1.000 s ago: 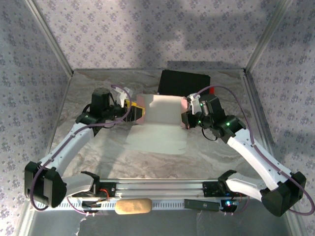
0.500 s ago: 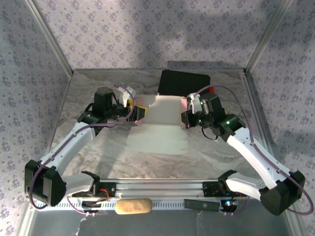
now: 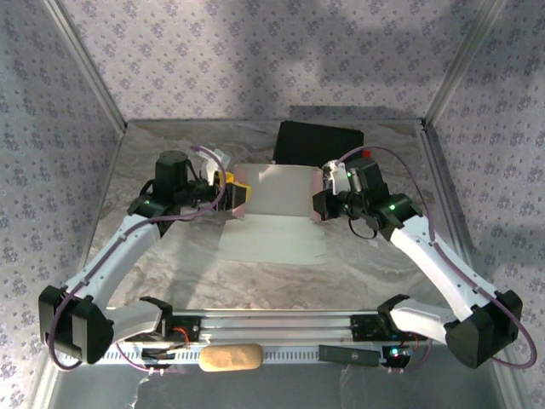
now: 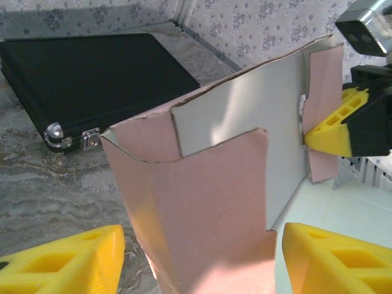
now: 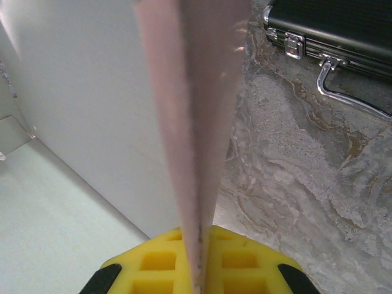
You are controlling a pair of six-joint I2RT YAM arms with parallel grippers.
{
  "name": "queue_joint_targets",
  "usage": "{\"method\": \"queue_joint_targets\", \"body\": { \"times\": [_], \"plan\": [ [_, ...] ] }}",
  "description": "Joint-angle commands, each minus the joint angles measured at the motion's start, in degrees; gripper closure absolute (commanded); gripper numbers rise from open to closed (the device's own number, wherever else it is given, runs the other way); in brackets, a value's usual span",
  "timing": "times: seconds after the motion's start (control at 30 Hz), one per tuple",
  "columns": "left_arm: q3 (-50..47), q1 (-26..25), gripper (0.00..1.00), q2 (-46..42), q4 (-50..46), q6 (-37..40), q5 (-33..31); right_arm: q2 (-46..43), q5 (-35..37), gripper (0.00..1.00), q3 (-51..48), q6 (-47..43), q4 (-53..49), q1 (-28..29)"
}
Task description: Fold the paper box
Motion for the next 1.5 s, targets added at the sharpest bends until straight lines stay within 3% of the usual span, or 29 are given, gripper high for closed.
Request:
{"method": "queue_joint_targets", "body": {
  "times": [0.0, 0.2, 0.6, 1.0, 1.47],
  "plan": [
    [0.95, 0.34, 0.35, 0.73, 0.63, 0.83, 0.42, -1.10, -1.95, 1.00, 1.72, 0.38, -0.46, -0.34],
    [-0.30, 0.36, 0.34, -0.54, 1.93, 0.07, 1.88, -0.48, -3.15, 1.00, 1.89, 0.40, -0.69, -1.02],
    [0.12, 3.41, 0.31, -0.27, 1.10, -2.58, 11.48, 0.33, -7.91, 1.00, 1.84, 0.12, -0.35, -2.57],
    [-1.02, 6.13, 0.37, -2.36, 3.64, -4.75, 14.87, 0.20, -8.10, 1.00, 1.45, -0.15, -0.49, -2.87],
    [-0.05, 5.12, 0.40, 0.36, 1.07, -3.06, 15.20, -0.31, -8.55, 1.00, 1.72, 0.09, -0.56, -2.80]
  ]
}}
